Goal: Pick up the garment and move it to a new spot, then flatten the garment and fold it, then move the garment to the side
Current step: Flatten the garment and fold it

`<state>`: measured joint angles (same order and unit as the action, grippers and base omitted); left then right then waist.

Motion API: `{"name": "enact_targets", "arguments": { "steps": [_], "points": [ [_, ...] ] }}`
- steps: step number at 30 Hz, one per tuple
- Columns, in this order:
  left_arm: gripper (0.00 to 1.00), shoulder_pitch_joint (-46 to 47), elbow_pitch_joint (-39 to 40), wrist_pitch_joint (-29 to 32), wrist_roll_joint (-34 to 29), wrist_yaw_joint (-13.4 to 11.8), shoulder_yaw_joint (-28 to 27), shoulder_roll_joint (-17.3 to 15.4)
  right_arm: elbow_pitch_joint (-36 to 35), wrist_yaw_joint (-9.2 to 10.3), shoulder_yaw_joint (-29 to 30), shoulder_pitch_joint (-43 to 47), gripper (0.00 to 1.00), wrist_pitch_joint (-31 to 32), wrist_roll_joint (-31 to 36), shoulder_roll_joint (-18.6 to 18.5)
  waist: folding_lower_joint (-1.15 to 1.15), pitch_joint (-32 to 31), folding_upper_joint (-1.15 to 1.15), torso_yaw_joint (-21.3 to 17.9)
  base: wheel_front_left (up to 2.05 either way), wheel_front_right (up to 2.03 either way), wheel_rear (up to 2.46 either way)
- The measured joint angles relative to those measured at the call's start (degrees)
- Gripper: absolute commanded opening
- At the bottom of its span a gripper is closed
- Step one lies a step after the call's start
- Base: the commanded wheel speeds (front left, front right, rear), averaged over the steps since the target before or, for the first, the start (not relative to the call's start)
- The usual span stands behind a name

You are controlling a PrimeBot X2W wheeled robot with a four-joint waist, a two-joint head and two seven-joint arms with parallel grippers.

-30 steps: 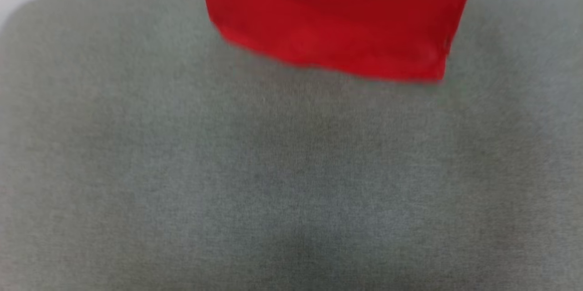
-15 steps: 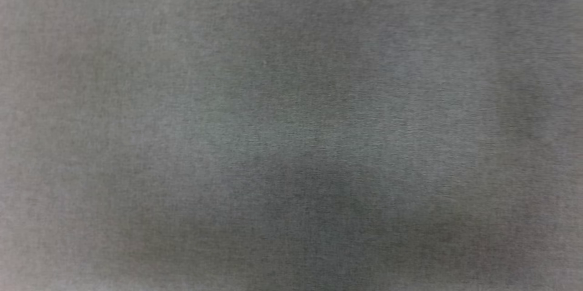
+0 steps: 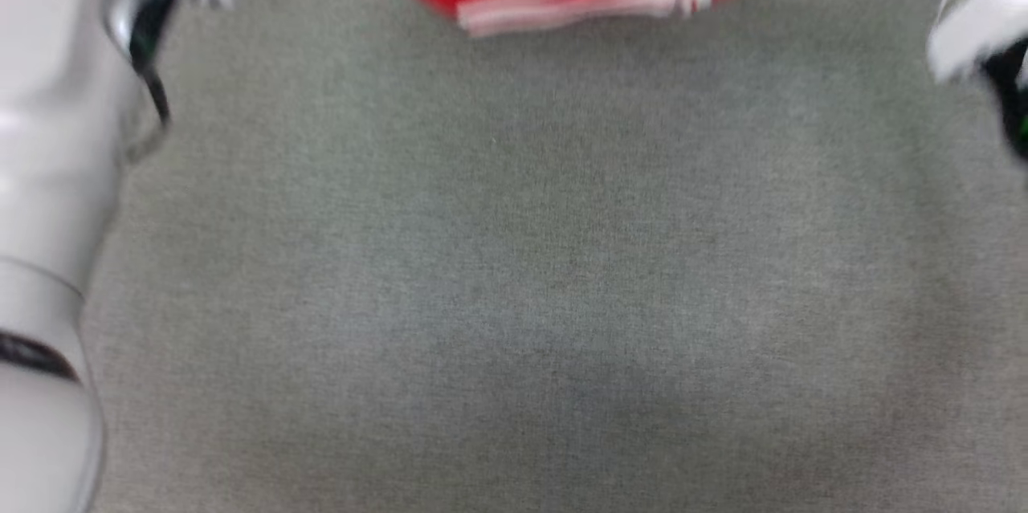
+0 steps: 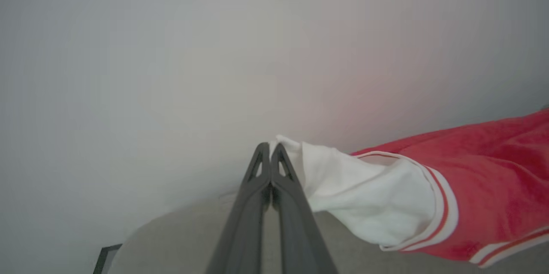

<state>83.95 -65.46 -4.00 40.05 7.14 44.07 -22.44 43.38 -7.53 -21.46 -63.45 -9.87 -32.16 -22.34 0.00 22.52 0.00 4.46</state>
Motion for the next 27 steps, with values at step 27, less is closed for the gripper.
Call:
{"name": "enact_targets", "arguments": {
  "steps": [27],
  "points": [
    [0.00, -56.07, 54.49, 22.97, 18.73, -19.18, -1.07, -26.14, -26.25, 0.00, -6.95, 44.16, 0.00, 31.67, -21.93, -18.03, 0.00, -14.50, 0.00, 0.31, 0.00, 0.00, 0.00]
  ]
}}
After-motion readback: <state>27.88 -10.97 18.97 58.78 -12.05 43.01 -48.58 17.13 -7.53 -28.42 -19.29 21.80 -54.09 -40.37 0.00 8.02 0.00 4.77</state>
